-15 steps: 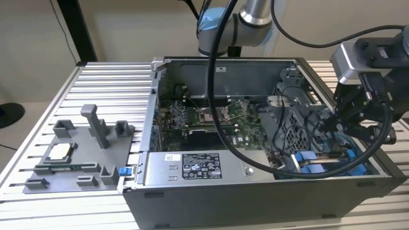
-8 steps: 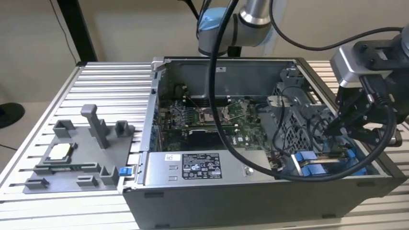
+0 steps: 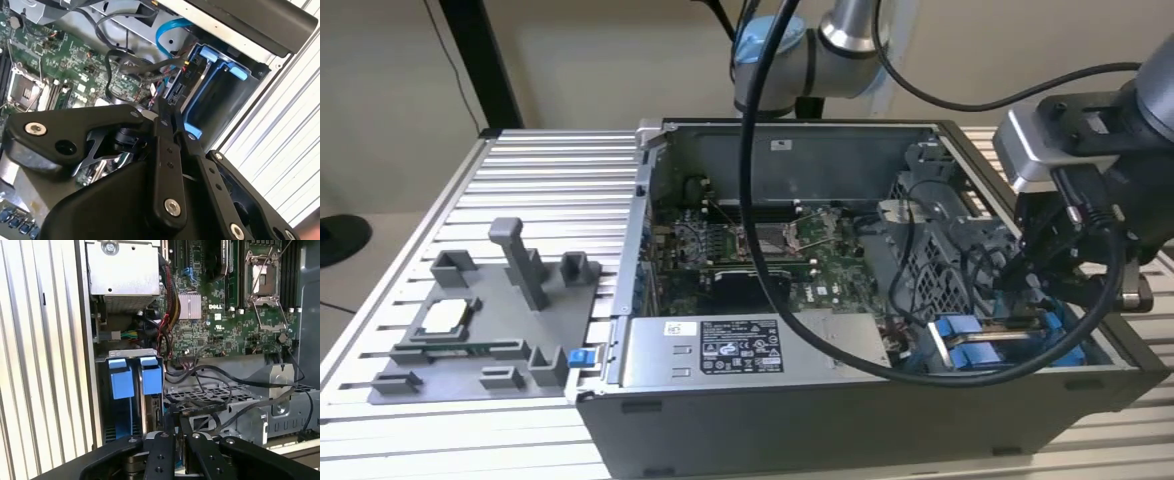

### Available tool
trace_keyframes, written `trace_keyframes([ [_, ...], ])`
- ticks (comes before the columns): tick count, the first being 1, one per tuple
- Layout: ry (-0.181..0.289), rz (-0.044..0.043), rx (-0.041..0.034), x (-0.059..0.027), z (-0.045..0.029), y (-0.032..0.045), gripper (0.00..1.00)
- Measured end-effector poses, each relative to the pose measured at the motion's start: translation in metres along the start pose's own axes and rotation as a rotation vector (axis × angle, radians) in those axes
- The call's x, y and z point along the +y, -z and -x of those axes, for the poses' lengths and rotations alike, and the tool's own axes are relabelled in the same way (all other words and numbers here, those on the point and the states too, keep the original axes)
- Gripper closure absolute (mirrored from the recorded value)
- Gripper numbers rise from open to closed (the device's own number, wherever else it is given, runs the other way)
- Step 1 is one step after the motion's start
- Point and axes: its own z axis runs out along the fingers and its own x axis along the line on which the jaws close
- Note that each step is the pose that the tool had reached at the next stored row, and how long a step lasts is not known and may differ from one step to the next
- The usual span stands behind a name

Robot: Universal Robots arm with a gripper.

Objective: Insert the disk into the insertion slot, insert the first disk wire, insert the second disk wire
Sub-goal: 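Insert the second disk wire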

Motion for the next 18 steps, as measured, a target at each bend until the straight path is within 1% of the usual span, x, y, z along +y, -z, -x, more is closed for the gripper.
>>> trace_keyframes([
  [2, 0.003, -0.0110, 0.0001, 0.0027, -0.0006, -0.0012, 1.00],
  [5, 0.007, -0.0252, 0.0003, 0.0063, -0.0015, -0.0033, 1.00],
  [6, 0.009, -0.0290, 0.0006, 0.0070, -0.0017, -0.0041, 1.00],
  [8, 0.013, -0.0338, 0.0018, 0.0077, -0.0022, -0.0057, 1.00],
  [10, 0.016, -0.0348, 0.0041, 0.0079, -0.0027, -0.0078, 1.00],
  [18, 0.017, -0.0347, 0.0042, 0.0080, -0.0029, -0.0085, 1.00],
])
